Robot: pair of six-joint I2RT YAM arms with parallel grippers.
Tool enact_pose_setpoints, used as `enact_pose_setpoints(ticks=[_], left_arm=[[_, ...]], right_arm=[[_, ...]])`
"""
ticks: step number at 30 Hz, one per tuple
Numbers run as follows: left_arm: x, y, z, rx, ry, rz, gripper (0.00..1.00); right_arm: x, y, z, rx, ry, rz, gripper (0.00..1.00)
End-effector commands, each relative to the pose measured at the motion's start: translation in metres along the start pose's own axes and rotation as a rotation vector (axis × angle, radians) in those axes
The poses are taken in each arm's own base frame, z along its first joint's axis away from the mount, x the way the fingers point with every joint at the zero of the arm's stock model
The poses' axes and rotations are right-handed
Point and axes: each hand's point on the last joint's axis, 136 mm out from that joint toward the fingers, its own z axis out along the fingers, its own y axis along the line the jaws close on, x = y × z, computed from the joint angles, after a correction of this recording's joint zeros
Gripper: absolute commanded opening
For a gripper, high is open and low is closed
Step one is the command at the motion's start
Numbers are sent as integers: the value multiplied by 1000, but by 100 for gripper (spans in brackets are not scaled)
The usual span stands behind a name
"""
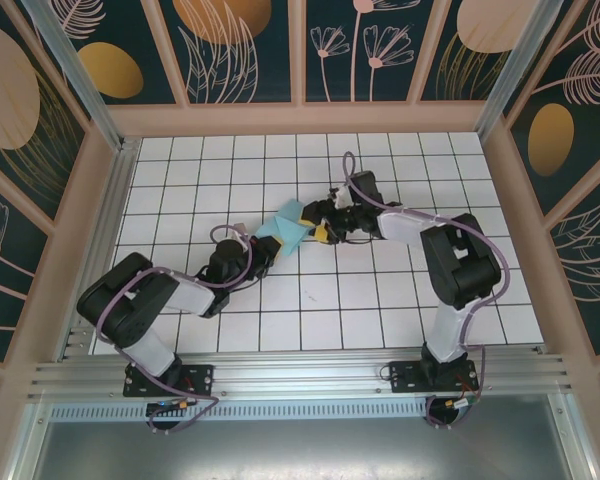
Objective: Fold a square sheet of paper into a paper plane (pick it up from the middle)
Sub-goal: Turn over the paper at the center of the table.
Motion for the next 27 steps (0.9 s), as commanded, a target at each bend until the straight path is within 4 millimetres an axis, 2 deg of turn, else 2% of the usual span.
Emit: enact_pose_setpoints(ticks=[1, 6, 12, 16, 20, 22, 25, 27], left_arm=[[-7, 4, -4, -177, -13, 215, 8], [-45, -13, -34, -527, -85, 559, 9], [-88, -43, -70, -851, -166, 800, 8], [-111, -44, -89, -1115, -197, 918, 8], [-116, -34, -96, -1338, -175, 1033, 8], [-113, -27, -90, -1417, -145, 1084, 8], [-95, -21, -69, -1456, -95, 1172, 8], [-76, -17, -48, -1445, -54, 1227, 8]], right_arm=[[-27, 8, -37, 60, -152, -86, 69], [-44, -11, -66, 153, -266, -93, 70], [-48, -27, -81, 189, -311, -65, 70], [-48, -37, -90, 199, -332, -40, 70], [-49, -46, -104, 208, -366, -15, 70], [-50, -51, -112, 211, -383, -2, 70], [-52, -58, -124, 214, -412, 20, 70], [-53, -62, -132, 213, -430, 34, 70]])
